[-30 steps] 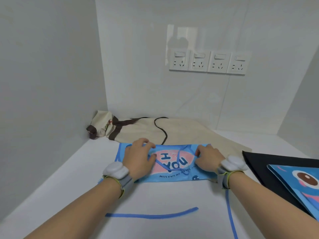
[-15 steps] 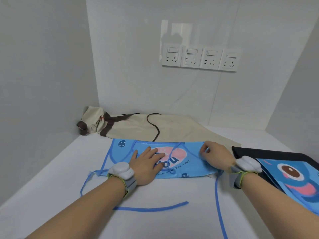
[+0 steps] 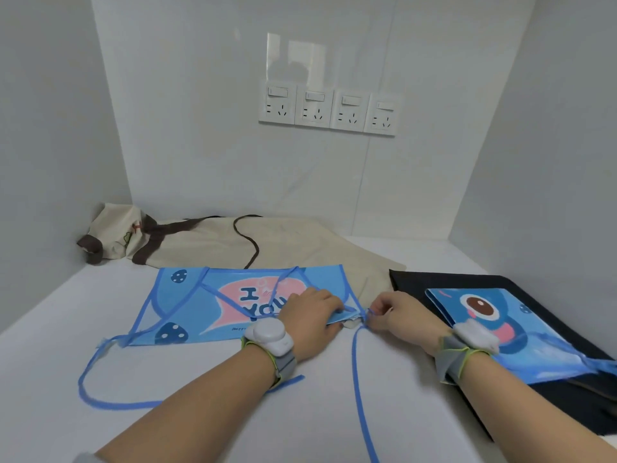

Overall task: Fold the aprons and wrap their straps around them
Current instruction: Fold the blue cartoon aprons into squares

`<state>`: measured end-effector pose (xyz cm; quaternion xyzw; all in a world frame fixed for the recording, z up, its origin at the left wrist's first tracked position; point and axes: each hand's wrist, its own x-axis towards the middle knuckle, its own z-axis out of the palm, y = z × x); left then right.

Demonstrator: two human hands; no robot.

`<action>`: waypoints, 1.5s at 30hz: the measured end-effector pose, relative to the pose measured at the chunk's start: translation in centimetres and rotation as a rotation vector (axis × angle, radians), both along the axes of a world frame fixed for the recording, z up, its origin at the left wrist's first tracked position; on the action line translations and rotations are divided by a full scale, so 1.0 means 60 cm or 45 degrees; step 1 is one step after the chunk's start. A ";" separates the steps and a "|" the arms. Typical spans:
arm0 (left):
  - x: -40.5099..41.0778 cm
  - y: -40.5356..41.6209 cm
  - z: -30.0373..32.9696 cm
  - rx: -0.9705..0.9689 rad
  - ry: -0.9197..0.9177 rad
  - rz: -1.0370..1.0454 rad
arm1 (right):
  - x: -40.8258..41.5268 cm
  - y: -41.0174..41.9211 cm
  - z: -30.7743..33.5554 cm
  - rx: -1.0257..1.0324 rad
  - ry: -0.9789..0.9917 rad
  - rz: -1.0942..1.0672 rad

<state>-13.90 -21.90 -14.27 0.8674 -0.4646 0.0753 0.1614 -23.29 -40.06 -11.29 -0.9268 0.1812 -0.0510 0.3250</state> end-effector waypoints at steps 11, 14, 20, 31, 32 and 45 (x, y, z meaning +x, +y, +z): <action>0.008 -0.005 -0.006 -0.038 0.156 0.035 | -0.031 -0.018 0.074 1.197 -0.114 -0.025; 0.006 -0.003 -0.002 -0.019 0.150 0.038 | -0.027 -0.065 0.109 1.074 -0.224 -0.220; -0.001 -0.005 0.000 -0.039 0.134 0.086 | 0.007 -0.097 0.124 0.523 -0.422 -0.490; -0.009 0.002 0.003 -0.298 0.243 0.096 | 0.074 0.045 0.048 0.361 0.187 -0.287; -0.010 0.002 0.004 -0.326 0.241 0.085 | 0.076 0.050 0.049 0.414 0.192 -0.274; 0.012 0.043 0.031 -0.277 0.137 0.017 | 0.026 -0.035 0.029 0.140 -0.103 -0.313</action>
